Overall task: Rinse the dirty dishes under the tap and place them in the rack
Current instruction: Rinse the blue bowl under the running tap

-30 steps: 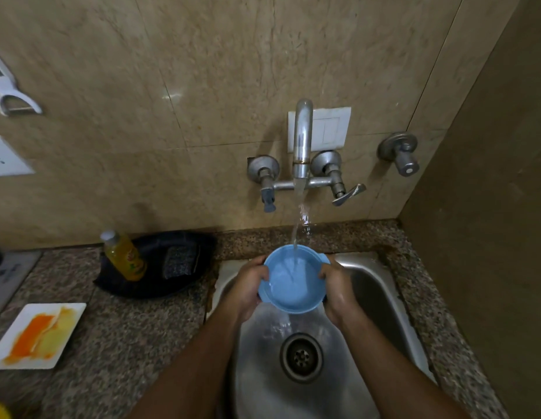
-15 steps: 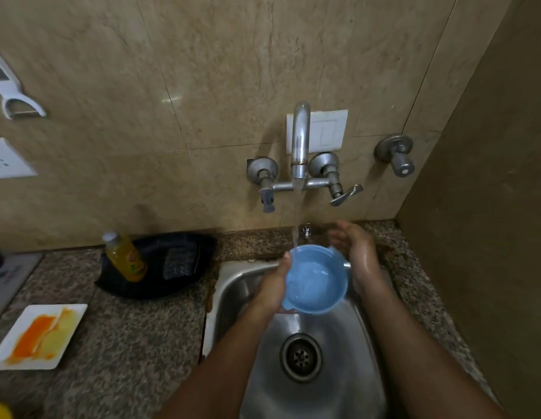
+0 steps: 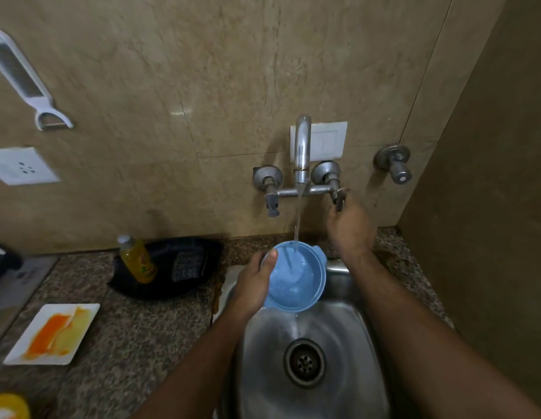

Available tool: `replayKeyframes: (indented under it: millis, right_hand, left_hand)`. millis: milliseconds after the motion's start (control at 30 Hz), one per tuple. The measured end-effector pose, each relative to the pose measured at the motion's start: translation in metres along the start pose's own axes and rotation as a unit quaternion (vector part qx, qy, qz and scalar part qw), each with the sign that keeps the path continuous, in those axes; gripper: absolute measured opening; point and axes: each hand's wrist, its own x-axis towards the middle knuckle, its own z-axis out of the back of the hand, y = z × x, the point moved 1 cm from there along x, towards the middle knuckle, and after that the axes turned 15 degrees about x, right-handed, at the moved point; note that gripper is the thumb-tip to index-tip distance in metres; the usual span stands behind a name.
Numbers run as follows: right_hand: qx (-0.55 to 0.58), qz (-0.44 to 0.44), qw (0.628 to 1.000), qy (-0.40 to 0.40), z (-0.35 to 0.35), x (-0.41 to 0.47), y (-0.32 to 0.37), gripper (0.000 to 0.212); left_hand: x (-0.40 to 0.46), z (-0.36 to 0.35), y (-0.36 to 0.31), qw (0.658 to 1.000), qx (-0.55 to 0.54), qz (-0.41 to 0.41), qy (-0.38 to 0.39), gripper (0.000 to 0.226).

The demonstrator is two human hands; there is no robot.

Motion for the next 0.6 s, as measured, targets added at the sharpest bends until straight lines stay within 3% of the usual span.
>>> replayKeyframes:
  millis: [100,200,267,333,400,500,600]
  right_hand:
    - [-0.02,0.004,0.999,0.031,0.008,-0.003,0.003,0.029]
    - [-0.035,-0.008,0.997,0.063,0.015,-0.023,-0.003,0.056]
    - [0.027,-0.024,0.994,0.099,0.017,-0.053,-0.012,0.059]
    - [0.138,-0.033,0.961,0.238,0.014,-0.084,-0.024,0.058]
    - [0.176,-0.05,0.919,0.349,0.013,-0.103,-0.032,0.065]
    - [0.106,0.027,0.954,0.278,0.017,-0.109,-0.025,0.049]
    - [0.014,0.159,0.966,0.205,0.021,-0.118,-0.02,0.033]
  left_hand:
    - [-0.007,0.009,0.002,0.998,0.03,-0.045,-0.017,0.04]
    - [-0.015,0.018,0.007,0.991,0.086,-0.102,-0.031,0.054]
    - [-0.017,0.025,0.01,0.981,0.129,-0.138,-0.049,0.061]
    - [-0.024,0.032,0.007,0.965,0.172,-0.19,-0.057,0.062]
    - [-0.03,0.035,0.004,0.939,0.228,-0.247,-0.067,0.071]
    - [-0.036,0.04,0.003,0.903,0.299,-0.3,-0.08,0.081]
    - [-0.036,0.044,0.004,0.899,0.307,-0.305,-0.07,0.084]
